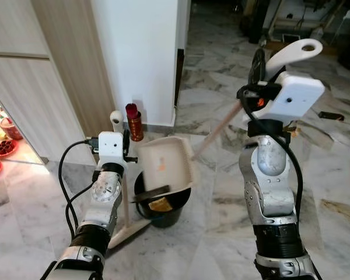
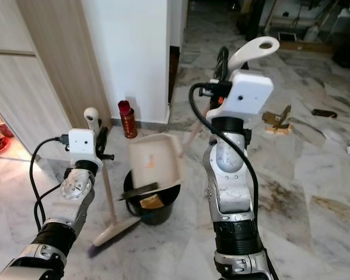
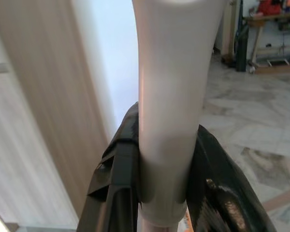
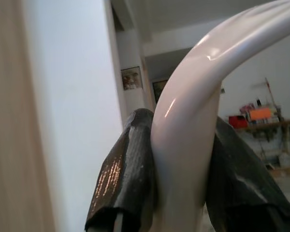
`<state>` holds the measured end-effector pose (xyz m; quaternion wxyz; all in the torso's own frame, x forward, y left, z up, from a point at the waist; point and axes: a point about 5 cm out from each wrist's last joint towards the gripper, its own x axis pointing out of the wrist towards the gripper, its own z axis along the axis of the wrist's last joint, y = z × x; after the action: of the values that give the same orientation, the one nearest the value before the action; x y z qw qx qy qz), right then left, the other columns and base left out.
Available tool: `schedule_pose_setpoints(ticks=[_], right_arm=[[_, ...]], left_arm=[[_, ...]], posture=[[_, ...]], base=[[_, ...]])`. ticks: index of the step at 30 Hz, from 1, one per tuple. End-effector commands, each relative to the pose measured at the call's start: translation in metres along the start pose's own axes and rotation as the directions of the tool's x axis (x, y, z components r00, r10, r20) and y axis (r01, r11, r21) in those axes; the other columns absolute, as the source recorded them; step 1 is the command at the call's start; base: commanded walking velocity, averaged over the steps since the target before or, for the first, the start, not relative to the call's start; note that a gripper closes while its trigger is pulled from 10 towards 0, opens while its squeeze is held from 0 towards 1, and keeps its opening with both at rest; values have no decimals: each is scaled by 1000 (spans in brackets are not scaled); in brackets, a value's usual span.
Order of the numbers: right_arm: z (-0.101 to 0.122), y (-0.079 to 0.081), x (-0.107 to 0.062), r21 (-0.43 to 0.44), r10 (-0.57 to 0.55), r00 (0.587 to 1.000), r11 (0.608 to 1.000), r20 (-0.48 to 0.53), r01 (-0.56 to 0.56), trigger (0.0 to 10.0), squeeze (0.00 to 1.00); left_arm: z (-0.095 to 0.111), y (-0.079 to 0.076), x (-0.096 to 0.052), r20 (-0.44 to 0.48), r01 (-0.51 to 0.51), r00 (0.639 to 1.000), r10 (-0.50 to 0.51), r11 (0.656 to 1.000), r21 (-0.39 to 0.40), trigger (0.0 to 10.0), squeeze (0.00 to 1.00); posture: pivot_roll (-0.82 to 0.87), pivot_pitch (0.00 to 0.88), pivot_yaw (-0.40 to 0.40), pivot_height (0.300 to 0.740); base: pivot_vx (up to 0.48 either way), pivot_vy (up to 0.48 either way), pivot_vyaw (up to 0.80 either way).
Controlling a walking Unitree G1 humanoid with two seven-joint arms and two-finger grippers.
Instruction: Sweep floor
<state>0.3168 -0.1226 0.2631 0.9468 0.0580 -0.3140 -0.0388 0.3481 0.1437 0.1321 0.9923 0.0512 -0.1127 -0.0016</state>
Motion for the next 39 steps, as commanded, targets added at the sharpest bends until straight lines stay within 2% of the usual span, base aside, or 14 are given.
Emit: schedule_pose_setpoints(ticks=[1, 5, 10, 14, 18, 30, 33, 34, 35, 36, 39], right_arm=[[16, -4, 6, -18, -15, 996, 1000, 87, 16, 10000, 0], [16, -6, 6, -30, -22, 996, 999, 91, 25, 10000, 0], [20, -12, 8, -94, -27, 993, 995, 117, 38, 10000, 0], [26, -17, 10, -216, 0, 986, 976, 164, 36, 10000, 0], [29, -16, 10, -282, 36, 982, 959, 183, 17, 10000, 0], [26, -14, 7, -310, 50, 985, 951, 162, 3, 10000, 0], [21, -23, 5, -326, 14, 991, 945, 130, 29, 10000, 0], [15, -34, 3, -338, -51, 995, 938, 86, 77, 10000, 0], [15, -34, 3, -338, -51, 995, 938, 86, 77, 10000, 0], [8, -51, -3, -337, -141, 989, 930, 44, 148, 10000, 0], [7, -55, -6, -351, -158, 987, 922, 38, 161, 10000, 0]], left_arm=[[15, -7, 6, 69, 20, 997, -19, 1000, -18, 10000, 0], [14, -7, 6, 66, 25, 998, -24, 999, -20, 10000, 0], [13, -8, 5, 63, 31, 998, -29, 999, -21, 10000, 0], [13, -8, 4, 61, 35, 998, -34, 999, -21, 10000, 0], [13, -8, 4, 60, 40, 997, -38, 999, -22, 10000, 0], [14, -7, 3, 77, 41, 996, -40, 999, -19, 10000, 0], [13, -9, 2, 76, 45, 996, -43, 999, -19, 10000, 0], [13, -9, 2, 75, 45, 996, -44, 999, -18, 10000, 0], [13, -9, 2, 75, 45, 996, -44, 999, -18, 10000, 0], [12, -8, 2, 71, 42, 997, -41, 999, -14, 10000, 0], [12, -7, 1, 69, 39, 997, -38, 999, -13, 10000, 0]], posture=[[-24, 0, 1, 740], [-27, 2, 2, 740], [-27, 7, 3, 740], [-29, 7, 7, 740], [-29, 6, 7, 740], [-32, 0, 5, 740], [-34, 0, 3, 740], [-31, 0, 1, 740], [-31, 0, 1, 740], [-31, 0, -2, 740], [-35, 0, -2, 740]], base=[[0, 0, 0], [0, 0, 0], [0, 0, 0], [0, 0, 0], [0, 0, 0], [0, 0, 0], [0, 0, 0], [0, 0, 0], [0, 0, 0], [0, 0, 0], [0, 0, 0]])
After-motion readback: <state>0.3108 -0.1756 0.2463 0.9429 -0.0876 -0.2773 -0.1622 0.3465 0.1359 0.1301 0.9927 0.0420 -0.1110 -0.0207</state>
